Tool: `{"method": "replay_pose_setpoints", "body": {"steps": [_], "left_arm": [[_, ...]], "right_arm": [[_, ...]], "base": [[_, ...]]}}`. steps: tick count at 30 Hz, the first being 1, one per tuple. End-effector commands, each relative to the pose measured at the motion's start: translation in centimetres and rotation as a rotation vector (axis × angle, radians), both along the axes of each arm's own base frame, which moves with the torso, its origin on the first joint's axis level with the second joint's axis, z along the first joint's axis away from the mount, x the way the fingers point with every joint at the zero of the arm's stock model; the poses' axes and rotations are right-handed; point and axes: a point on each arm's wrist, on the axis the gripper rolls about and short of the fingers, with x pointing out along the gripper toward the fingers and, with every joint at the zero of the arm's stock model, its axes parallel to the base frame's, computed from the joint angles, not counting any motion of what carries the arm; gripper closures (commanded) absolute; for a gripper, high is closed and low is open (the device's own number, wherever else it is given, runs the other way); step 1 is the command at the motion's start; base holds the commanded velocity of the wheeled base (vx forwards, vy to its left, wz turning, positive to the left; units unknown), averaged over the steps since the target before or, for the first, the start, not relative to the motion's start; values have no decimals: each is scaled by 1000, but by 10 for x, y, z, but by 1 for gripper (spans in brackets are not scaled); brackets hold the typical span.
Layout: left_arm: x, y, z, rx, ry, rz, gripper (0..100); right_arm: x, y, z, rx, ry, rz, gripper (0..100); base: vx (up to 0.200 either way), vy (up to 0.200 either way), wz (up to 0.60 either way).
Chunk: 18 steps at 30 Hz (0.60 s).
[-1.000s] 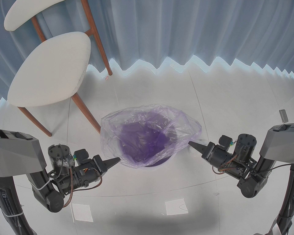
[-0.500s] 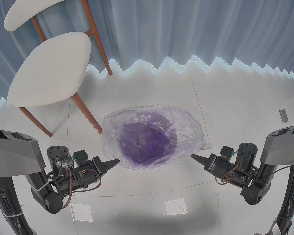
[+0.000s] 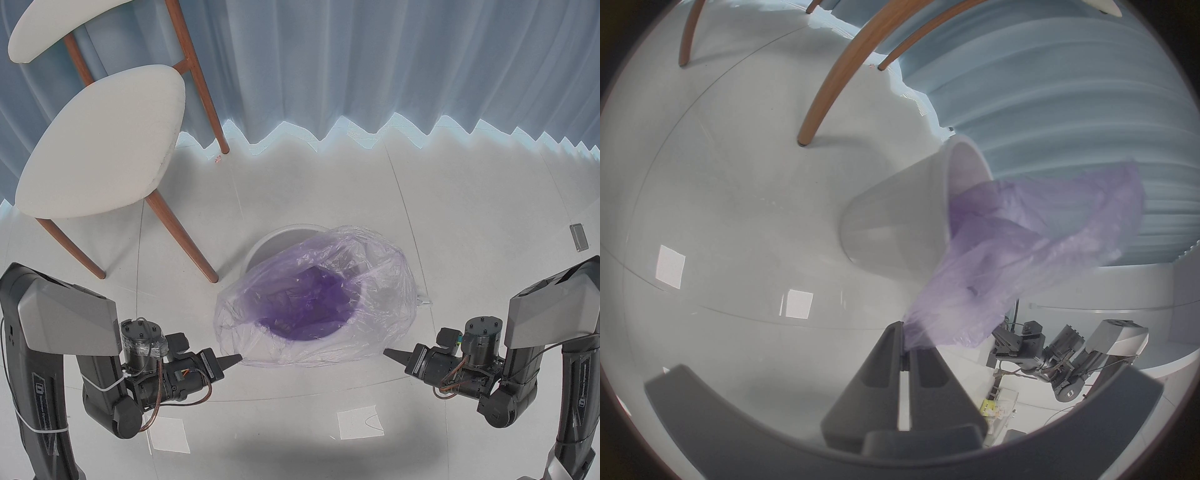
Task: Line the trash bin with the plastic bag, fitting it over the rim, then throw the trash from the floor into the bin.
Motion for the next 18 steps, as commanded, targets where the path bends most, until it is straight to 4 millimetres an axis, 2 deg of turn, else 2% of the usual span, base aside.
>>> {"method": "replay_pose_setpoints", "body": {"steps": [1,5,8,18], "left_arm": [[12,9,-21,15,38,46,100],[26,12,-27,19,17,92,100],[39,10,-31,26,-15,140,100],[52,-1,-38,22,-45,138,100]], "right_arm": [[11,3,-19,-4,12,-6,100],[26,6,-26,7,-10,-17,100],[36,6,-25,20,-39,-28,100],[64,1,-31,30,-70,-73,100]], "base": [[0,0,0],[0,0,0],[0,0,0],[0,0,0]]}}
